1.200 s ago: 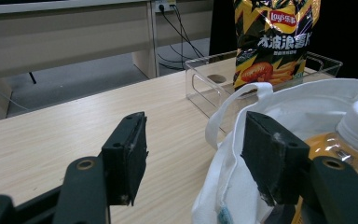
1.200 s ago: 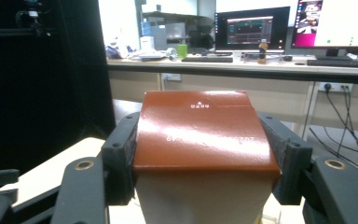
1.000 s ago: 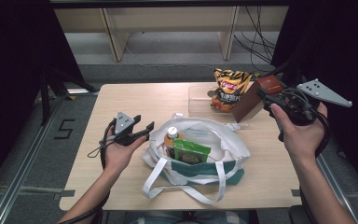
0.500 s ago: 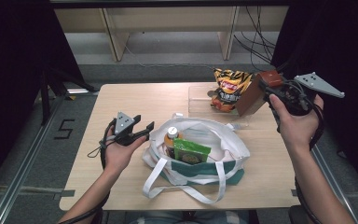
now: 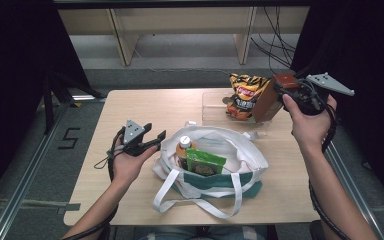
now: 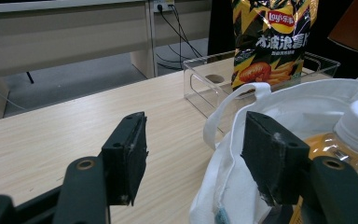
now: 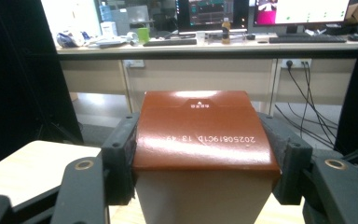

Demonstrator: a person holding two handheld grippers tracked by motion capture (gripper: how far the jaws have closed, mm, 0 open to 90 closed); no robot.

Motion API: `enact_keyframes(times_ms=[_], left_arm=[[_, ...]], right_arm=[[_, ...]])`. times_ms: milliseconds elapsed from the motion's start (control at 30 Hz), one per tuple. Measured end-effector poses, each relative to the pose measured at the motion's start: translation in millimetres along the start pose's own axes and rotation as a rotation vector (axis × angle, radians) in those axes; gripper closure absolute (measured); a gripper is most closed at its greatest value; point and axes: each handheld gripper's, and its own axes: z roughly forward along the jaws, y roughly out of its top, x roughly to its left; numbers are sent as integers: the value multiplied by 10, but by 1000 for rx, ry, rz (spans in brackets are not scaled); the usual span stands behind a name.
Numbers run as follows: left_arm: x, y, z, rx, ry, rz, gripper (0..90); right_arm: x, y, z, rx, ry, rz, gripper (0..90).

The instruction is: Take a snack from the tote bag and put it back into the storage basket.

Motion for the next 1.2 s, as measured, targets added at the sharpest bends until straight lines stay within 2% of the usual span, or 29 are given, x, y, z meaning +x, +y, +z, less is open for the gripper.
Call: enact_keyframes(times_ms=[33,300,433,500,667,733,833,900,933,1000,1033,1067,1133,1167,1200], left_arm=[[-1,1,-2,1,0,2,395],[1,0,-4,-2,2,-2,395],[-2,7,-4,-5,-1,0,395],[1,6,-5,-5,0,0,395],[3,4,-4,-4,1,-3,395],[1,8,-8,-5,1,-4,395],[0,7,-7,-5,1,-4,396],[-3,6,-6,-5,-1,-3,395],[-4,8,-6,-7,-1,-2,396],[0,12,-5,-8,-2,-1,395],[2,12,-5,-6,-2,-1,396],[4,13,-7,-7,-1,-1,395],[11,14,-10,-7,-1,-2,395],[11,13,-10,-7,0,-5,395],[11,13,-10,-7,-1,-5,395]], right_arm=[[-2,-2,27,0,-2,10,393],[-24,-39,187,11,-28,-4,393],[-24,-53,241,17,-47,21,393],[-48,-56,268,20,-51,1,393],[-62,-85,325,32,-62,15,393],[-80,-90,346,33,-60,3,392],[-71,-98,366,39,-69,21,393],[-80,-100,384,35,-70,9,392],[-67,-98,381,45,-72,28,392],[-71,-99,396,38,-75,28,393],[-82,-101,403,36,-76,11,393],[-73,-102,399,47,-80,24,392],[-84,-110,415,49,-79,19,392],[-76,-116,421,49,-87,37,393],[-96,-122,435,45,-89,16,393]])
